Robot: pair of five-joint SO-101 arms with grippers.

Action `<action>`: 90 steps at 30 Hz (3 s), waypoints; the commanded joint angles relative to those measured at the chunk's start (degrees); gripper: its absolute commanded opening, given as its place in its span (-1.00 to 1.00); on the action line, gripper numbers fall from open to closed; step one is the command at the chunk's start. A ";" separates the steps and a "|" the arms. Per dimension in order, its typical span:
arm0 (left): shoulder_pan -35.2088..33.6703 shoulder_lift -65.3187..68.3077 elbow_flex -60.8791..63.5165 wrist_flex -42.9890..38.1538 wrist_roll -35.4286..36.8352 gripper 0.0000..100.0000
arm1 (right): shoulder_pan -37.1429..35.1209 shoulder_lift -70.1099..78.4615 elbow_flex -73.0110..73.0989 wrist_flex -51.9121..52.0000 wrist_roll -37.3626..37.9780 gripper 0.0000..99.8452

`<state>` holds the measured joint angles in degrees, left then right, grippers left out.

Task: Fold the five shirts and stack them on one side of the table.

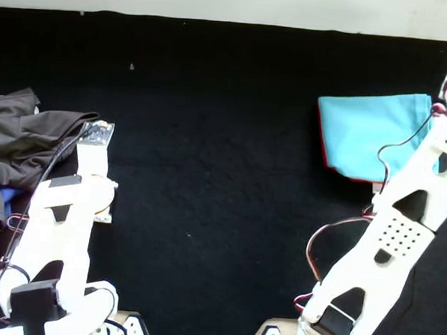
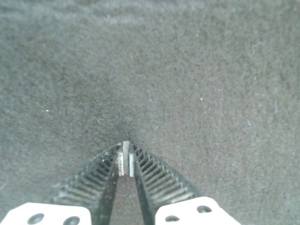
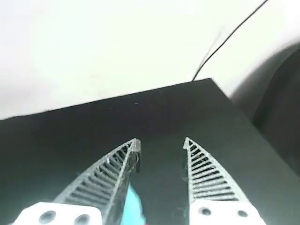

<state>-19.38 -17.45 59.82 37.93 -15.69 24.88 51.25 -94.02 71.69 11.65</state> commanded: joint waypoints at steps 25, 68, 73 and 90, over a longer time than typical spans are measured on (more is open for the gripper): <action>-42.33 6.64 -42.15 15.03 -8.62 -0.50 | -9.80 -36.97 23.87 29.58 5.45 -0.70; 7.34 10.24 -79.96 64.09 10.55 -0.98 | -21.23 -73.01 89.19 22.20 5.36 -0.70; 23.69 3.91 -68.70 61.89 15.91 -0.98 | -21.23 -73.01 89.19 22.20 5.36 -0.70; 37.23 3.82 -54.29 58.73 11.87 -0.66 | -21.23 -72.75 89.27 22.29 5.36 -0.70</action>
<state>20.00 -11.65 3.03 97.10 -1.19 3.96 -19.96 -4.79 94.90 16.57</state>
